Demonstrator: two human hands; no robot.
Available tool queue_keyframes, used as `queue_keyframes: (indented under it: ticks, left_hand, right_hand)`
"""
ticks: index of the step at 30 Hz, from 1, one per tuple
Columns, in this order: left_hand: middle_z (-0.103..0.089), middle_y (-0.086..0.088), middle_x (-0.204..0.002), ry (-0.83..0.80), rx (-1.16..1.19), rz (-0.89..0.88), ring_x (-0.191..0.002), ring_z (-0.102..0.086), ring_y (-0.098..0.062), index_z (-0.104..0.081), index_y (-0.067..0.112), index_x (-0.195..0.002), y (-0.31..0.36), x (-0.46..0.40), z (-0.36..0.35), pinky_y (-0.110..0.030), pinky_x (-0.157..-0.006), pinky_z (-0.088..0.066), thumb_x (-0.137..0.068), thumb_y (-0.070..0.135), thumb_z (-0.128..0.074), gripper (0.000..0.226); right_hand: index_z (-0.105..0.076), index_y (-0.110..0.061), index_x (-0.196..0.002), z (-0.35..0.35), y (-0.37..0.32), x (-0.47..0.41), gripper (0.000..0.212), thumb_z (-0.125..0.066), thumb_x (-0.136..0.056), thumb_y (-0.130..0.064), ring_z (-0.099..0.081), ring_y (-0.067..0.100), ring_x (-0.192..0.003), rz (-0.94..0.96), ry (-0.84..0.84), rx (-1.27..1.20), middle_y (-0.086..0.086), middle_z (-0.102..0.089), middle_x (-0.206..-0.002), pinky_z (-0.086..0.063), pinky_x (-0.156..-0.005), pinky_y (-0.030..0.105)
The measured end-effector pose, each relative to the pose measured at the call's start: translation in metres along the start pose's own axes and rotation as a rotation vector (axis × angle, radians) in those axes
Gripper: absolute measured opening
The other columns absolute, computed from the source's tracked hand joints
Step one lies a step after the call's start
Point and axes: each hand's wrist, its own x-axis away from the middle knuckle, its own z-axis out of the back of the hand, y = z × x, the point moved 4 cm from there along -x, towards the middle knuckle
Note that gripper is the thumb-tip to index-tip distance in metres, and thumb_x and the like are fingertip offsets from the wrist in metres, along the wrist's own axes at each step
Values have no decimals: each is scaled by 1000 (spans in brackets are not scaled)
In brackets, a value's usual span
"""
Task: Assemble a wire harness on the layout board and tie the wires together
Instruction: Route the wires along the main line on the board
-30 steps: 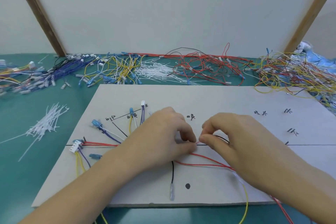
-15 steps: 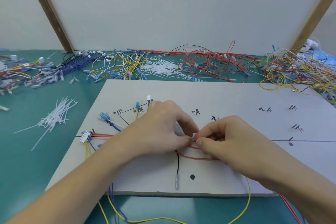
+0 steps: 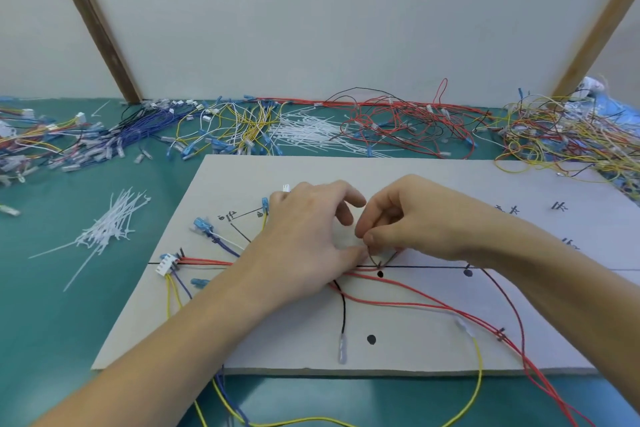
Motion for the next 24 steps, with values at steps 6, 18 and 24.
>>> queue_keyframes:
  ticks: [6, 18, 24]
  left_hand:
    - [-56, 18, -88, -78, -72, -164, -99, -48, -10, -75, 45, -95, 5, 2, -9, -34, -85, -26, -84, 49, -76, 12]
    - [-71, 17, -90, -118, -18, -162, -103, -46, -10, -80, 42, -99, 2, 2, -21, -37, -91, -31, -90, 42, -69, 14]
    - [-74, 17, -88, -117, 72, -141, -102, -49, -9, -82, 38, -97, -1, 2, -20, -41, -96, -43, -88, 38, -74, 12]
  right_hand:
    - [-76, -26, -80, 5, -1, -9, 12, -77, -82, -14, -59, 2, -58, 123, 36, 261, -5, -74, -69, -48, -59, 21]
    - [-79, -24, -105, 69, 8, -5, 14, -76, -91, -22, -58, 18, -67, -51, -308, 51, 2, -68, -79, -55, -63, 29]
    - [-75, -1, -117, 57, 27, -7, 30, -73, -88, -10, -63, 17, -80, 1, -455, -460, 11, -67, -93, -58, -75, 30]
